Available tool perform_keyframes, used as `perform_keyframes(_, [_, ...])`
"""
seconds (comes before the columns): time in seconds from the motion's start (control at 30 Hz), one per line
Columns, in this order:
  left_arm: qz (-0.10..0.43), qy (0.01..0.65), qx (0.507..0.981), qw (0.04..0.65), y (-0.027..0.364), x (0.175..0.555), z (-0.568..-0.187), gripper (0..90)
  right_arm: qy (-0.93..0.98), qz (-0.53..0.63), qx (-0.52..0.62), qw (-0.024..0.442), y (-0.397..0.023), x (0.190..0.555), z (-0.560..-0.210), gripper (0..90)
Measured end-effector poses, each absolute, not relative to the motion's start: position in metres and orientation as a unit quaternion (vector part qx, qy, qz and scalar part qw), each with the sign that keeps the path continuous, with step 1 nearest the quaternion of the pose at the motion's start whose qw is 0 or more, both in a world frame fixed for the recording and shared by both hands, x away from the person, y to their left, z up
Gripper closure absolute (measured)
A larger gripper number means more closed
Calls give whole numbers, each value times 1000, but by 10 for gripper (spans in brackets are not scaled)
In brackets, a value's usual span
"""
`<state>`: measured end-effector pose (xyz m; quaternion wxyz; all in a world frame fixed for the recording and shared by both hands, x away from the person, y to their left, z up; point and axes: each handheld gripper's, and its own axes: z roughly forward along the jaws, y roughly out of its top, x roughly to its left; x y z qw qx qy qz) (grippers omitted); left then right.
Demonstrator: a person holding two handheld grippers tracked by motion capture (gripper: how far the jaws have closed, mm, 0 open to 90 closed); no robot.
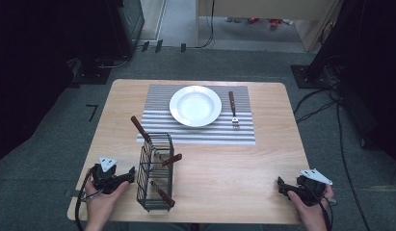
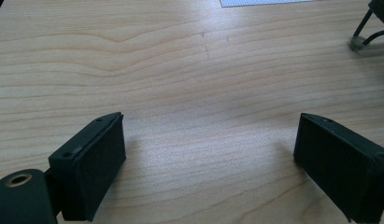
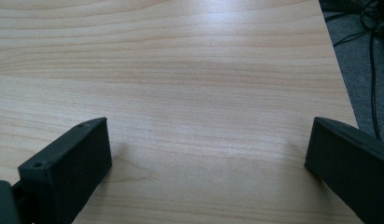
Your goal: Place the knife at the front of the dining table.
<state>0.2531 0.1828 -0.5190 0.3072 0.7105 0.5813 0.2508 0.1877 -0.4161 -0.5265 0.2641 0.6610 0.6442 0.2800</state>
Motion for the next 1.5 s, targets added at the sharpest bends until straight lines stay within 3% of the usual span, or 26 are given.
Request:
perform_keyframes(0.23, [255,600,699,294,190,252,-509,92,644,280,661,264,-416,188,-526,1])
perform_keyframes(0.63, [240,578,654,425,188,248,-436,98,644,280,661,264,-416,188,-526,1])
perform_keyframes(0.67, [242,573,651,435,186,248,-431,143,644,280,661,264,-416,188,-526,1])
perform_keyframes(0.83, [242,553,656,454,175,253,-416,156,644,280,661,264,-416,188,-526,1])
perform_keyframes(1.13, [189,511,657,521,161,268,-401,443,644,280,662,264,-416,188,-526,1])
perform_keyframes(1.3, [179,513,653,528,154,276,-395,505,643,280,662,264,-416,188,-526,1])
perform_keyframes(1.5, [213,523,655,501,135,283,-396,592,643,280,662,264,-416,188,-526,1])
